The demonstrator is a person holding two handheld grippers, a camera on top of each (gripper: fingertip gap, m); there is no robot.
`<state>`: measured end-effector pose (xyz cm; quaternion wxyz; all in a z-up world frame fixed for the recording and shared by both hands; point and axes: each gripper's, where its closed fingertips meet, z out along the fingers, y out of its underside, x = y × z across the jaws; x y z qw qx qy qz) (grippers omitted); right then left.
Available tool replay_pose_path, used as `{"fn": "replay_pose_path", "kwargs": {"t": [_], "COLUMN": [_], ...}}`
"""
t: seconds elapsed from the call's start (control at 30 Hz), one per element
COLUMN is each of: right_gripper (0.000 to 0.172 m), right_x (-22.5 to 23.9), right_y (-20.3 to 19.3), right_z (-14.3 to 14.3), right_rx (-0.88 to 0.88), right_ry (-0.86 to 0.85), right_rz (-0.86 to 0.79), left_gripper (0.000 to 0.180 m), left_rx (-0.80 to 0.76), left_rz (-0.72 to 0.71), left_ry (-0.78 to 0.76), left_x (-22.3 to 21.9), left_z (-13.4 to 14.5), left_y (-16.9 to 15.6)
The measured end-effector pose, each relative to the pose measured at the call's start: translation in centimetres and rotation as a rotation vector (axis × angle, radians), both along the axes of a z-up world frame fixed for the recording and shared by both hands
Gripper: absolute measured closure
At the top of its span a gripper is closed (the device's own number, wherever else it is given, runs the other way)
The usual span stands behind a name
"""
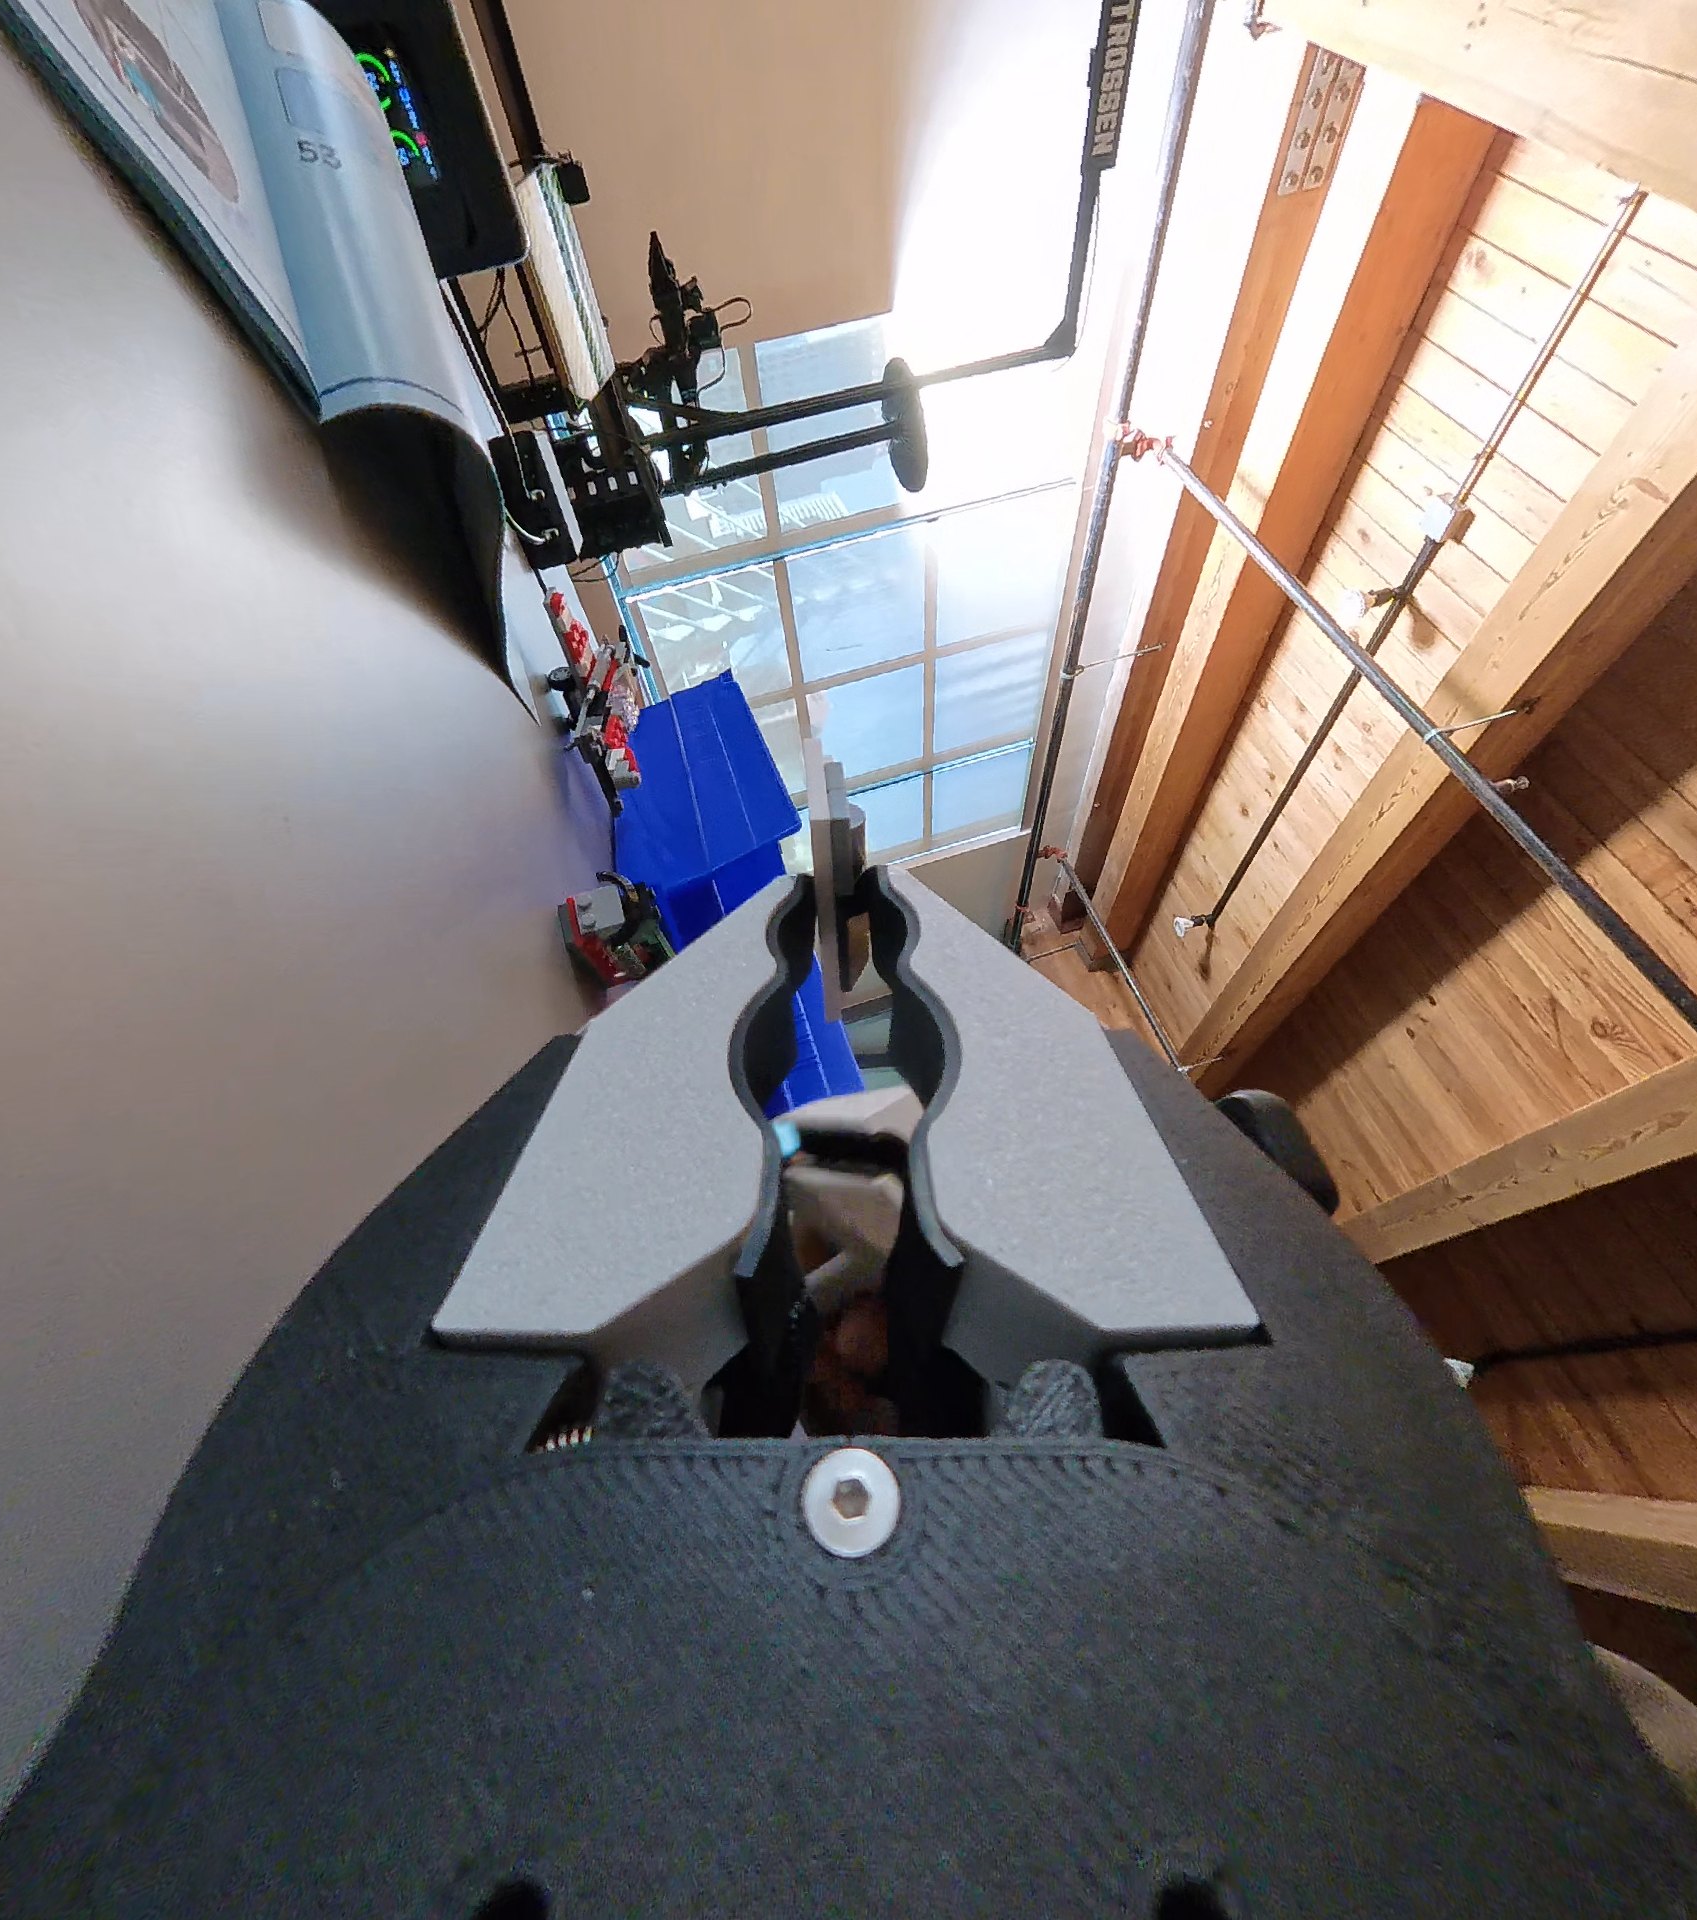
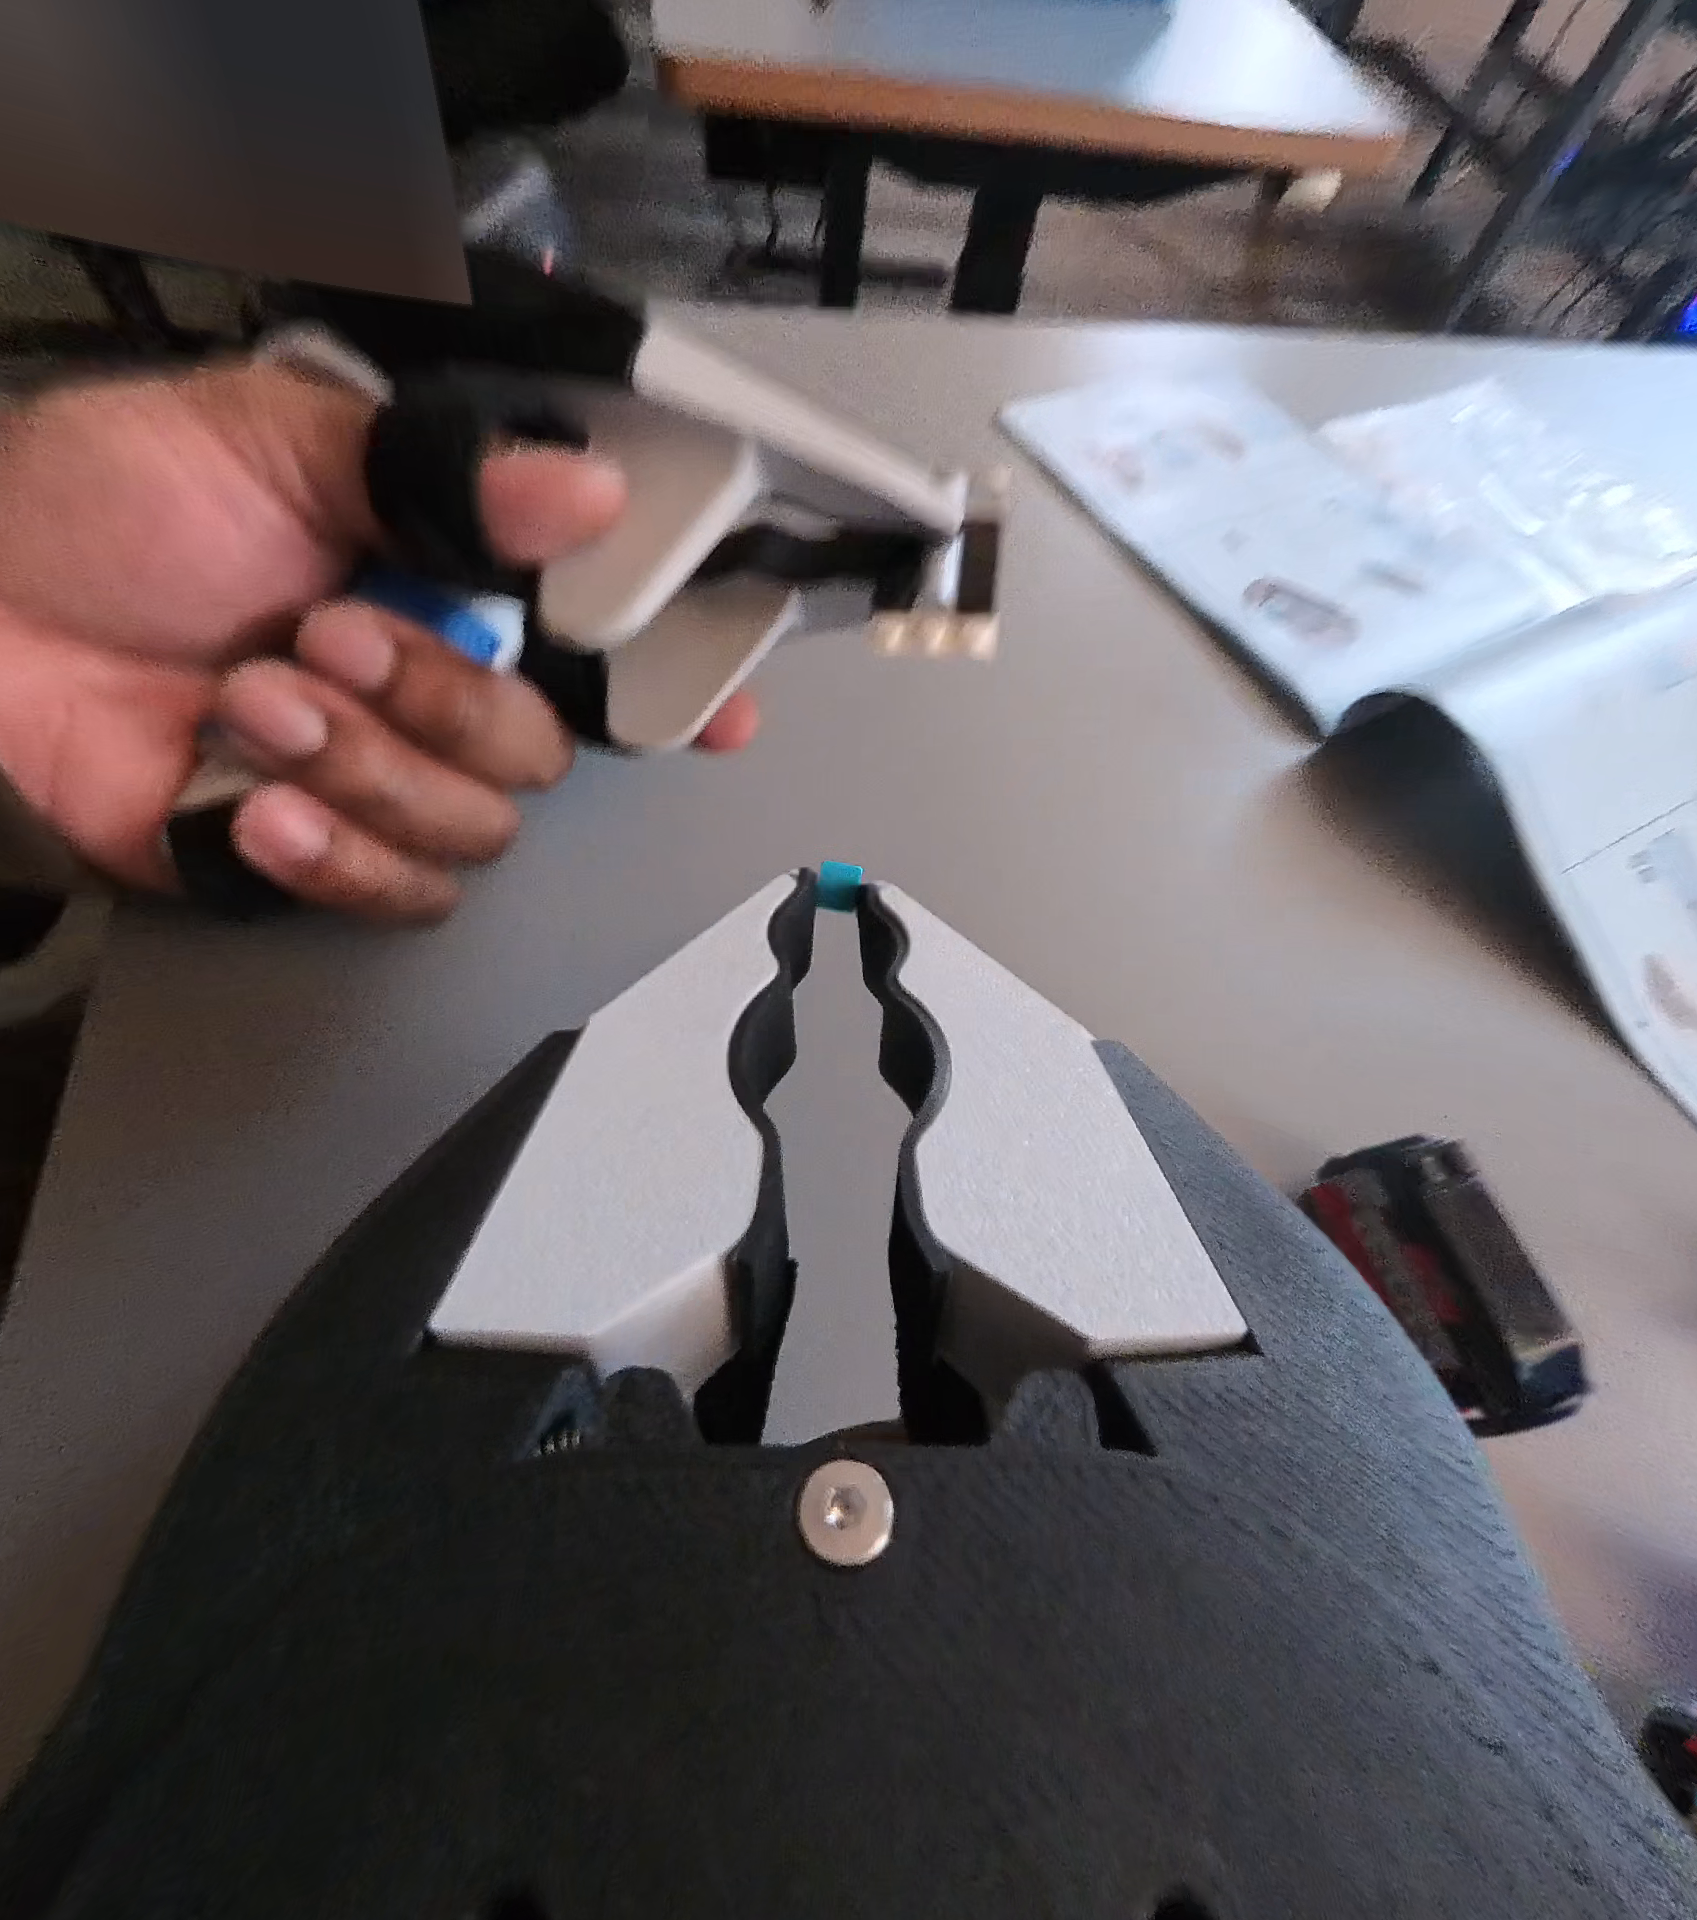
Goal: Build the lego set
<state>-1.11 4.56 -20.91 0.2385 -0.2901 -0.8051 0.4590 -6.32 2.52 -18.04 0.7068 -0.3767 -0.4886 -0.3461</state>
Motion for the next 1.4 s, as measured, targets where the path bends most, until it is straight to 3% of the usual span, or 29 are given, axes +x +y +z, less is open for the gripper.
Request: {"fn": "replay_pose_path", "kwargs": {"t": [0.17, 1.4], "right_gripper": [0.163, 0.162], "right_x": [-1.4, -2.5], "right_y": [-0.5, -0.9], "right_z": [3.5, 2.3], "right_rx": [-0.099, 0.005], "right_ry": [0.088, 0.114], "right_rz": [-0.069, -0.112], "left_gripper": [0.170, 0.170], "left_rx": [-0.012, -0.024], "left_rz": [-0.010, -0.031], "left_ry": [-0.002, 0.001], "left_x": [0.6, 1.3], "left_z": [-0.1, -0.2], "left_y": [0.6, 1.1]}}
